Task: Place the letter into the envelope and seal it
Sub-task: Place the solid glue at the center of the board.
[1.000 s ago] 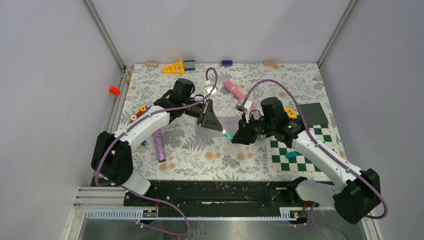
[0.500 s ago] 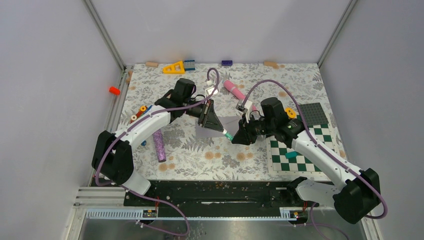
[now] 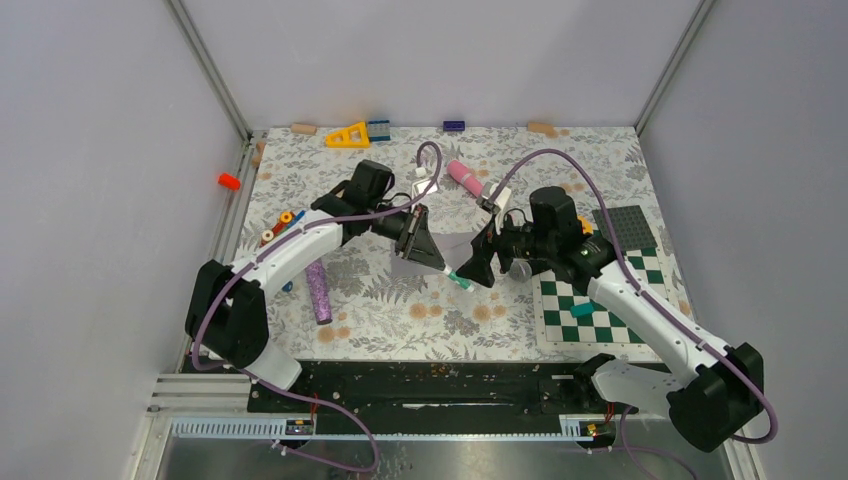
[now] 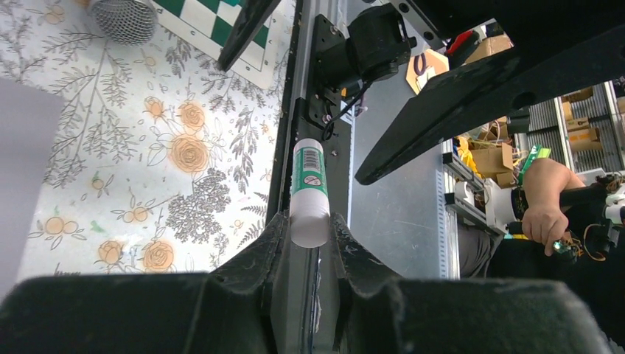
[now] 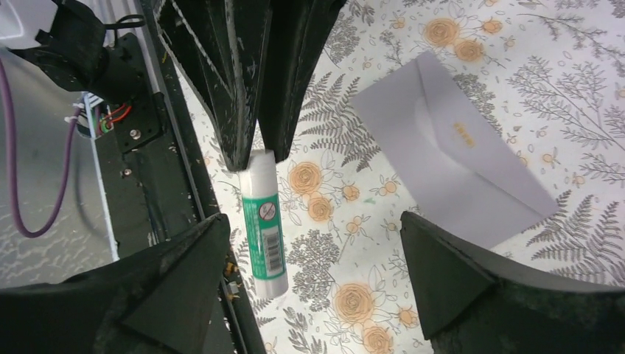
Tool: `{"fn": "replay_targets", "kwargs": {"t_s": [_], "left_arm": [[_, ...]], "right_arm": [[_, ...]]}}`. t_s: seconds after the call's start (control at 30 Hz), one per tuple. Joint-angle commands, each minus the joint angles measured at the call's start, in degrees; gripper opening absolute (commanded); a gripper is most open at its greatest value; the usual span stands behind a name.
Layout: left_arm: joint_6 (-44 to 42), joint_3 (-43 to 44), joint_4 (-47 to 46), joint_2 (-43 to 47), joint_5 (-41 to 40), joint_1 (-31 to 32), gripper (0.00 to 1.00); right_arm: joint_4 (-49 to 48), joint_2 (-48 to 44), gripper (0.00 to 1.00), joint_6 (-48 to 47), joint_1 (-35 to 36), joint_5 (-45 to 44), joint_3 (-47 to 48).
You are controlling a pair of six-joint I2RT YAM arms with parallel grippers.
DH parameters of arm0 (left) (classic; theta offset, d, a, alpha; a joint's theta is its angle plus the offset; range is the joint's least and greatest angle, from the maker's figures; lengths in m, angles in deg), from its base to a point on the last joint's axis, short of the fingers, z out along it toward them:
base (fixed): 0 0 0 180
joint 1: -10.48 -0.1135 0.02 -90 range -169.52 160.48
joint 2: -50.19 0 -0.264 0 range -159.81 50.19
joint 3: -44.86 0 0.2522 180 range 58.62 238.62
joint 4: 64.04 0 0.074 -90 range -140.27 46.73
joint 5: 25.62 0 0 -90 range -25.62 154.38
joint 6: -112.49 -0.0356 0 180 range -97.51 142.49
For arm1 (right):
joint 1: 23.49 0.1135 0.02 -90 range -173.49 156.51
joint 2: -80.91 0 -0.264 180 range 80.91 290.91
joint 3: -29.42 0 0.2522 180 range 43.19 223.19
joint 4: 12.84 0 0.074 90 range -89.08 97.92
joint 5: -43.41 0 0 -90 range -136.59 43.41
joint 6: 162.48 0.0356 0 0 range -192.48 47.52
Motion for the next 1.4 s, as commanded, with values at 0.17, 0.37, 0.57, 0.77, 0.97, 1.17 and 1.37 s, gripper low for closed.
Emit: {"fn": "replay_targets", "kwargs": {"t_s": [0.17, 0.37, 0.57, 0.77, 0.97, 1.17, 1.37], "left_arm": [[-10.9, 6.5, 11.1, 0.0, -4.2, -3.9, 0.0], [-19.6, 9.8, 21.2, -0.5, -15.5, -7.2, 0.0], [-24.6, 10.6, 26.7, 0.6, -29.8, -11.1, 0.0], [-26.6, 11.5, 28.8, 1.6, -37.3, -16.1, 0.0], [-27.0, 12.9, 29.0, 0.5, -52.6, -16.3, 0.0], [-27.7, 15.1, 28.9, -4.1, -62.0, -16.3, 0.0], [-28.2, 14.9, 26.0, -7.5, -65.2, -16.4, 0.0]], "right_arm": [[-0.6, -2.6, 0.97, -3.4, -0.5, -4.9, 2.3], [0.1, -3.4, 0.97, -4.3, -1.0, -6.2, 2.3], [1.0, -4.4, 0.98, -5.6, -1.4, -7.7, 2.4], [1.2, -5.4, 0.99, -6.3, -2.1, -8.8, 1.9], [1.4, -5.7, 0.99, -6.8, -2.4, -8.9, 1.7], [1.5, -5.9, 0.99, -7.1, -2.5, -8.5, 1.3], [1.5, -6.0, 0.99, -7.4, -2.9, -8.1, 0.9]]}}
